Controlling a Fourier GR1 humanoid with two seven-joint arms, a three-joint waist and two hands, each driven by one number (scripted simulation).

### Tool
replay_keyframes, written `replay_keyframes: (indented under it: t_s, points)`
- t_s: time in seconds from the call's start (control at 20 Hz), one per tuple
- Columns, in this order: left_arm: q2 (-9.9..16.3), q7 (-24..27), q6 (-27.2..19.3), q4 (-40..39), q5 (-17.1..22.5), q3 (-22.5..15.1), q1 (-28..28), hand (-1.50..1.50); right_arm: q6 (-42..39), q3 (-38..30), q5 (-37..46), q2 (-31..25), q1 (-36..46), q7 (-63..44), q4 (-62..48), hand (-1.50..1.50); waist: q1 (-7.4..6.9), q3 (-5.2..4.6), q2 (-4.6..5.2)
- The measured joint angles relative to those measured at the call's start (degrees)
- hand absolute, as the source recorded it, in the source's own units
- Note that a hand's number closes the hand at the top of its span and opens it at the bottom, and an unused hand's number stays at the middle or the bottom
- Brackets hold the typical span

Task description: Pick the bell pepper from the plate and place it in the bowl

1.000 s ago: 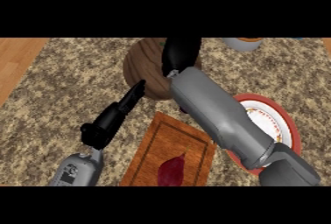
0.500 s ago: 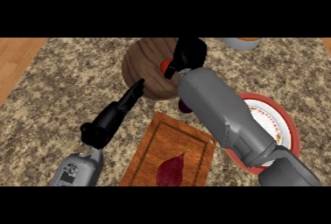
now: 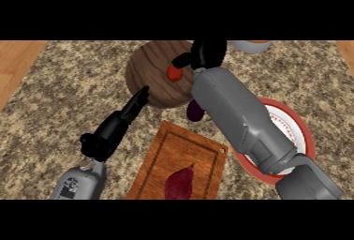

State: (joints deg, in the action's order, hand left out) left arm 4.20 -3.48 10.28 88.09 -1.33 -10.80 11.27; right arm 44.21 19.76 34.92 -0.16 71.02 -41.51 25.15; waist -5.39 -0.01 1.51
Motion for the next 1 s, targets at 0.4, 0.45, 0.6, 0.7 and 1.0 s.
replay_keyframes:
  t_s: [0.4,0.45,0.6,0.7,1.0]
  points:
    - [1.2,-0.5,0.0,1.0,1.1,2.3,-2.3,0.00,8.9,-5.9,-4.8,-1.1,-6.0,6.8,3.1,-1.50,3.39,0.03,-1.01]
    - [0.9,-0.5,-0.4,0.5,0.9,2.5,-2.0,0.00,9.7,-6.4,-5.0,-1.2,-7.2,7.3,4.3,-1.50,3.98,0.04,-1.14]
    - [1.2,0.2,-0.3,0.9,1.1,3.2,-3.3,0.00,11.0,-7.4,-5.9,-2.5,-12.4,10.0,9.1,-1.50,4.98,0.03,-1.46]
    - [1.5,0.1,-0.4,1.3,1.0,3.4,-4.0,0.00,11.4,-7.7,-6.5,-3.7,-16.9,11.5,13.8,-1.50,5.58,0.03,-1.67]
    - [0.9,-1.0,-1.2,2.3,0.5,3.6,-4.1,0.00,7.1,-7.8,-11.5,-9.2,-32.8,17.5,30.5,-1.50,6.34,0.02,-1.84]
